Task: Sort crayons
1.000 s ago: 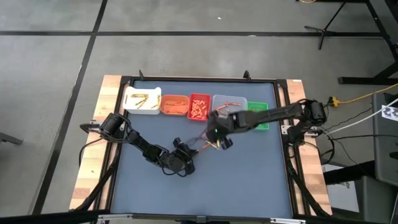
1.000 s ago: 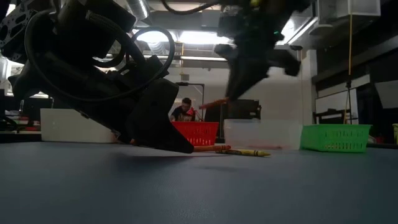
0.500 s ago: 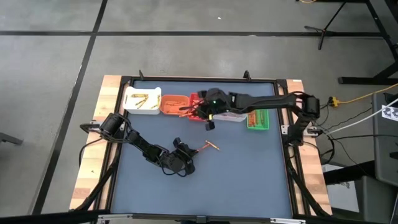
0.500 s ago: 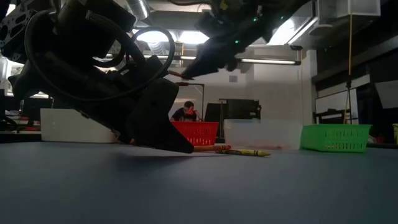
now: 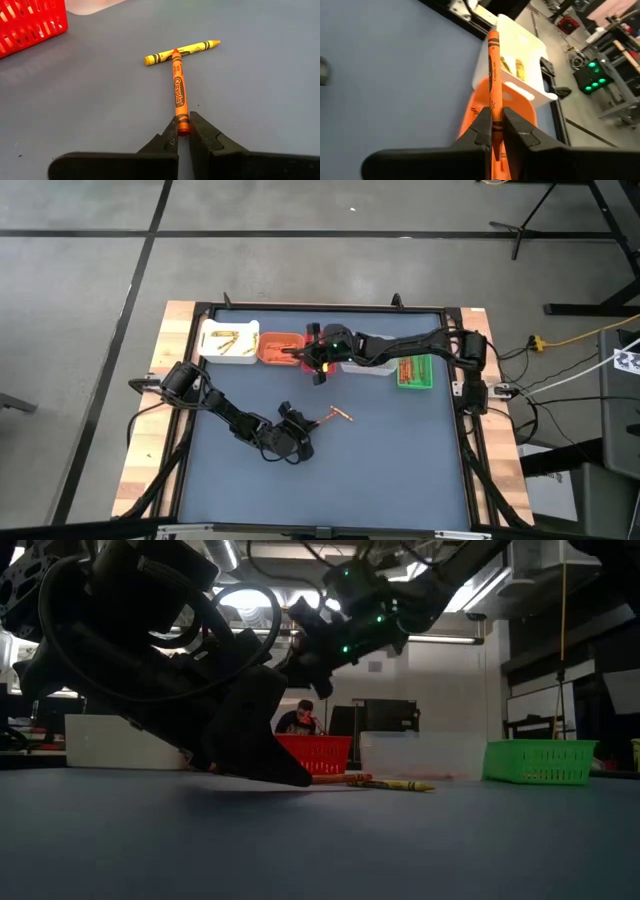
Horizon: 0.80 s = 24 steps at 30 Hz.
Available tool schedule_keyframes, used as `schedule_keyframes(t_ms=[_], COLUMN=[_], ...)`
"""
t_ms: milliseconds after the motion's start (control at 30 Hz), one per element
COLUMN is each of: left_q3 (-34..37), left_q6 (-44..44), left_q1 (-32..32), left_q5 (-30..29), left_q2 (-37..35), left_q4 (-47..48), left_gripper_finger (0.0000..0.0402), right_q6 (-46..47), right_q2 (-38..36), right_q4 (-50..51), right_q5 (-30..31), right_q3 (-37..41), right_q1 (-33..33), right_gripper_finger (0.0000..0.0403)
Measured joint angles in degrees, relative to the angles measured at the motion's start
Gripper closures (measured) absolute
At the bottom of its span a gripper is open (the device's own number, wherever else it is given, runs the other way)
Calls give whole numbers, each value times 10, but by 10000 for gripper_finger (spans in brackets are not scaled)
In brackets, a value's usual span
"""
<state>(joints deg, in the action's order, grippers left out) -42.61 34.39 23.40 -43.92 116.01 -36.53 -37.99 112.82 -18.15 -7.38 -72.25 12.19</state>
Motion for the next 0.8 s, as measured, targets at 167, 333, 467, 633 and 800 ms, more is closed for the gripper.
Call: schedule_keyframes(t_ms=[167,333,467,633,800], left_q3=[0,0,0,0,0], left_q6=[0,0,0,0,1], left_q1=[0,0,0,0,0], left_q5=[1,1,1,1,1], left_q2=[0,0,0,0,0], left_q4=[0,0,0,-1,-1], left_gripper_finger=[396,396,396,396,396], right_q6=[0,0,0,0,0], right_q2=[21,44,57,68,71], right_q4=[-32,-49,-48,-62,-67], right_q5=[4,3,9,28,29], right_q3=[0,0,0,0,0], right_q1=[22,38,37,36,36], right_gripper_finger=[380,380,375,354,313])
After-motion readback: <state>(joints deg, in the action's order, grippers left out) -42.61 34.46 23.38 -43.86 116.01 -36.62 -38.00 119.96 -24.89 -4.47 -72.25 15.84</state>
